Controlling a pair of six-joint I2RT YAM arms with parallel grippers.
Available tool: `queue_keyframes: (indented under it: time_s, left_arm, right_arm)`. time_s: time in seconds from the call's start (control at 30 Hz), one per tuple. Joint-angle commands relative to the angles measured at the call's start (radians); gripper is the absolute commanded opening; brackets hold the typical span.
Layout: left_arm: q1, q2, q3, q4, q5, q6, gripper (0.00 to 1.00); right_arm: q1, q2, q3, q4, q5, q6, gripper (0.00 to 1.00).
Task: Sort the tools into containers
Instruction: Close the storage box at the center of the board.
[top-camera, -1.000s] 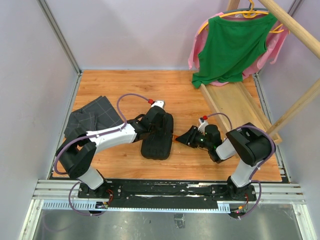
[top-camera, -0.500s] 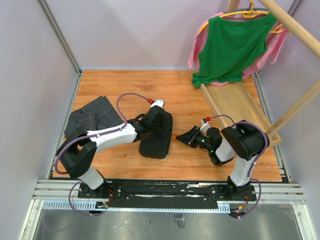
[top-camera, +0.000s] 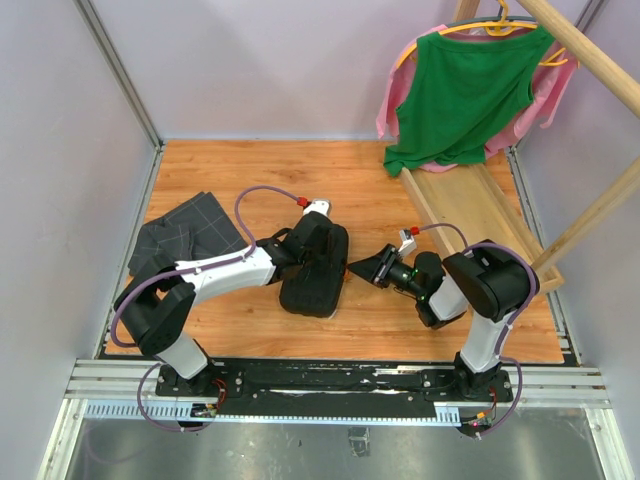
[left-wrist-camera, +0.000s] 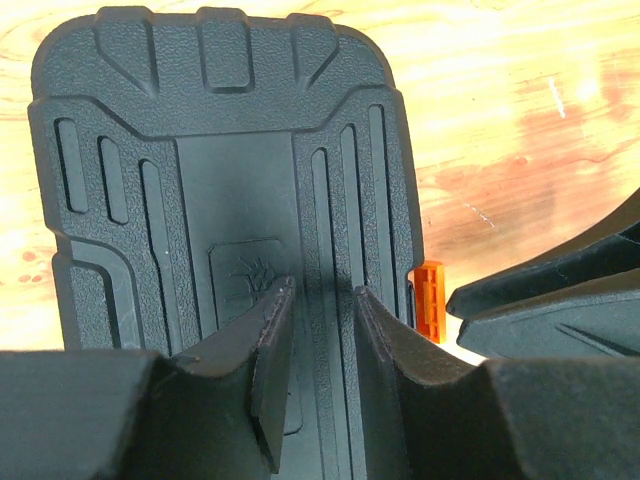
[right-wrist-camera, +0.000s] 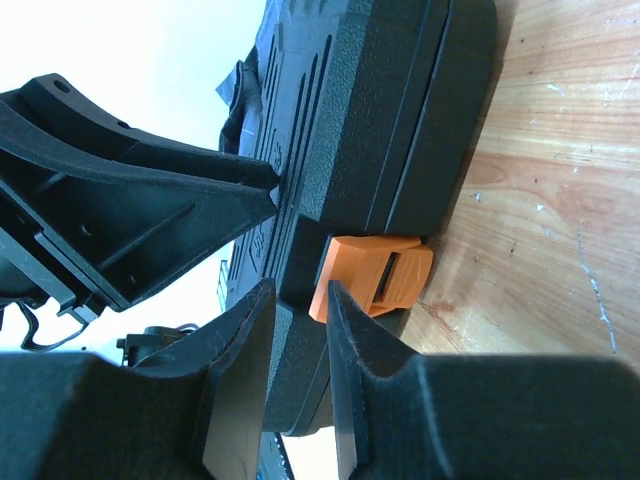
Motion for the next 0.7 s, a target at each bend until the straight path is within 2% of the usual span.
queue_keyframes:
  time_s: [0.0, 0.37, 0.67]
  left_arm:
    - [-0.036, 0.061, -0.025, -0.096, 0.102, -0.028, 0.33]
    - [-0.038, 0.065, -0.024, -0.097, 0.102, -0.027, 0.33]
    - [-0.039, 0.067, -0.022, -0.099, 0.102, -0.029, 0.33]
  right_arm:
    - [0.001, 0.011, 0.021, 0.059, -0.018, 0.019, 0.29]
    - [0.001, 0.091, 0.022, 0.06, -0.014, 0.042, 0.29]
    - [0.001, 0.095, 0.025, 0.056, -0.019, 0.038, 0.36]
